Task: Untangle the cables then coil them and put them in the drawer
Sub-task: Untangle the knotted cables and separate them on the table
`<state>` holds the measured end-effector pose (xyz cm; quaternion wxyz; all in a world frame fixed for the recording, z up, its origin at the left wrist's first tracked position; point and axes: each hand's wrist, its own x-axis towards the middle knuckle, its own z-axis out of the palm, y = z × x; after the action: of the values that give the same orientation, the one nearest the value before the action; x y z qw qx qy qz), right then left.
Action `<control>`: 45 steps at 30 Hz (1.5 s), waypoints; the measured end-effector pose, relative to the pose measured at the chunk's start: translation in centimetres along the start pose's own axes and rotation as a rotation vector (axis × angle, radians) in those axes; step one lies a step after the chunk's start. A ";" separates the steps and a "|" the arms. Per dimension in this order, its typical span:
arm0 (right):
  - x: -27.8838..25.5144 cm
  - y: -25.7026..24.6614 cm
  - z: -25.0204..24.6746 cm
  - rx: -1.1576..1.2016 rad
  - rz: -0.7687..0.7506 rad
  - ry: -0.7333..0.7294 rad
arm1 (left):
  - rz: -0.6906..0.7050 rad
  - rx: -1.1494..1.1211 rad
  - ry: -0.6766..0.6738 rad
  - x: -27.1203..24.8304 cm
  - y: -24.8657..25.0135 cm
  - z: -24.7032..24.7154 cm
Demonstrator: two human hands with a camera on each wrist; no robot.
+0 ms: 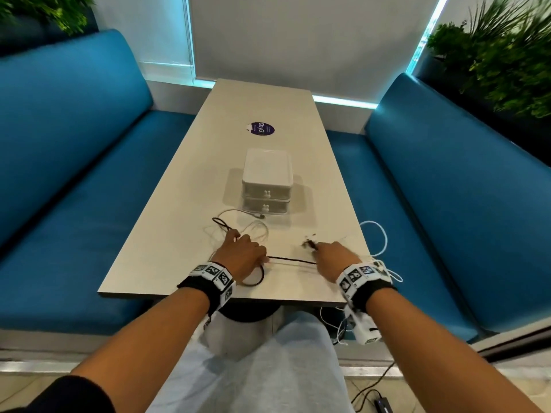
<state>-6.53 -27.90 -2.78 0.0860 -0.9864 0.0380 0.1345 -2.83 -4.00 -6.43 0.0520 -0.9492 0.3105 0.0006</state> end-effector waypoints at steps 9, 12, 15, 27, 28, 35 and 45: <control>0.5 -2.1 0.0 0.148 0.098 0.210 | -0.003 -0.004 0.028 0.8 2.0 -1.3; 0.2 -4.8 1.9 0.248 -0.080 0.196 | -0.011 -0.055 0.035 1.0 2.3 -1.6; 0.0 -5.7 3.1 0.269 -0.216 0.174 | 0.016 -0.051 0.000 0.8 2.3 -2.0; 0.4 -3.4 2.4 0.057 -0.215 0.102 | -0.019 0.020 0.045 0.4 0.5 -0.7; 0.4 -2.7 2.1 0.018 -0.186 0.118 | -0.037 0.005 0.057 0.2 0.0 -0.5; -0.5 2.3 0.2 -0.162 0.049 0.160 | -0.079 -0.041 0.090 -0.4 -0.2 0.3; 0.1 -2.6 1.5 0.146 0.050 0.293 | -0.156 0.085 0.028 0.2 2.6 -1.3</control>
<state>-6.60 -25.07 -3.82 0.1477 -0.9854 0.0844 -0.0118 -4.27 -6.32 -5.35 0.0879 -0.9673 0.2360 -0.0299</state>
